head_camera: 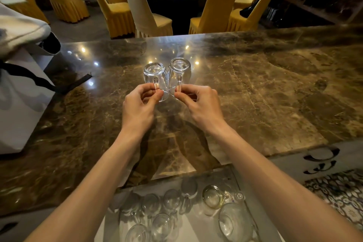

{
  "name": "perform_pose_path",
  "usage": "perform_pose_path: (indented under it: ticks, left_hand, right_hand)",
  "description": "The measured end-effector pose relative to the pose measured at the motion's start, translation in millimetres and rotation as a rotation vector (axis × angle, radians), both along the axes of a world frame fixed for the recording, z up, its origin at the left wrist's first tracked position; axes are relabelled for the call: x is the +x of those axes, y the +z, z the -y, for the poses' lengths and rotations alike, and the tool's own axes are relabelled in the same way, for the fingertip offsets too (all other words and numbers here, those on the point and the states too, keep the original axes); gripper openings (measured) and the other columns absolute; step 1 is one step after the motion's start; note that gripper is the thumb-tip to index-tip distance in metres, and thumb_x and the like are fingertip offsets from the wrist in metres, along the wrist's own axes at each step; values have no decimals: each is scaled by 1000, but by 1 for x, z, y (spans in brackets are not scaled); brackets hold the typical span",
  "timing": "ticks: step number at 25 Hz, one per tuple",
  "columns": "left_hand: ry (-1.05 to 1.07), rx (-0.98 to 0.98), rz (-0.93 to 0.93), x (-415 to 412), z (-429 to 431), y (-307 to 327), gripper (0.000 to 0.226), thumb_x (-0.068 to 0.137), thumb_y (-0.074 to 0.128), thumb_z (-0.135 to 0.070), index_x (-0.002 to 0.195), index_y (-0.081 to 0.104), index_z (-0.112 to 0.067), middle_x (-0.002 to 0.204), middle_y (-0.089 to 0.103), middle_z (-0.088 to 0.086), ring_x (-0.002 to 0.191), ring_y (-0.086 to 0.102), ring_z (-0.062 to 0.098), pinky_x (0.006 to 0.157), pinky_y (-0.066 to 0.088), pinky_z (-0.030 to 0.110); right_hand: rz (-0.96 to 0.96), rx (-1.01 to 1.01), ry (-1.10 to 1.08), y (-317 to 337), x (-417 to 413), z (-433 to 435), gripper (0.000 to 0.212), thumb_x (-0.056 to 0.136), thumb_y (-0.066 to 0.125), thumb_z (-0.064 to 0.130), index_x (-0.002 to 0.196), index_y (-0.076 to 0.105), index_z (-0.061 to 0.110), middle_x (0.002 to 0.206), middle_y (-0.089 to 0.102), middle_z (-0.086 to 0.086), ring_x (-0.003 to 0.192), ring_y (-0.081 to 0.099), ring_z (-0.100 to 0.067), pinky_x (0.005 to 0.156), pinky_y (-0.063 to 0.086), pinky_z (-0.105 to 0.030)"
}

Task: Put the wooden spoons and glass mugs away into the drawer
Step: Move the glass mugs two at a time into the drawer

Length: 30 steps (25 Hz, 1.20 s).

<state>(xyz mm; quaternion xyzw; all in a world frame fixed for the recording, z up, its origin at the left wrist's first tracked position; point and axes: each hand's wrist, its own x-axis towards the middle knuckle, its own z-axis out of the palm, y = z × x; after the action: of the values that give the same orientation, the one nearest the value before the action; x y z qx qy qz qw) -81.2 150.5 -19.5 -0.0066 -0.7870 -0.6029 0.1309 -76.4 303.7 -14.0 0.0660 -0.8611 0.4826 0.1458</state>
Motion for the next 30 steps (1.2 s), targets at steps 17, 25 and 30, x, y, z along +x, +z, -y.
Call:
perform_pose_path:
  ticks: [17,25,30]
  left_hand:
    - [-101,18,-88,104,14,28,20,80,71,-19,93,63,-32,88,69,-9,82,66,0,78,53,16]
    - [-144,83,-93,158,19,30,21,72,70,-31,92,66,-31,82,71,-11,79,66,-2,72,49,9]
    - [-188,101,-88,189,24,24,20,73,69,-28,93,65,-29,82,71,-19,78,66,-2,71,48,8]
  right_hand:
    - [-33,-89,41,30,112,-1,8,84,70,19,90,75,20,83,74,11,80,68,-1,76,55,-20]
    - [-14,-117,69,35,165,-5,10,83,71,20,92,75,19,87,74,9,84,69,0,81,56,-24]
    - [-1,-86,80,34,198,-5,10,83,71,19,92,75,16,87,75,6,83,69,-3,79,56,-29]
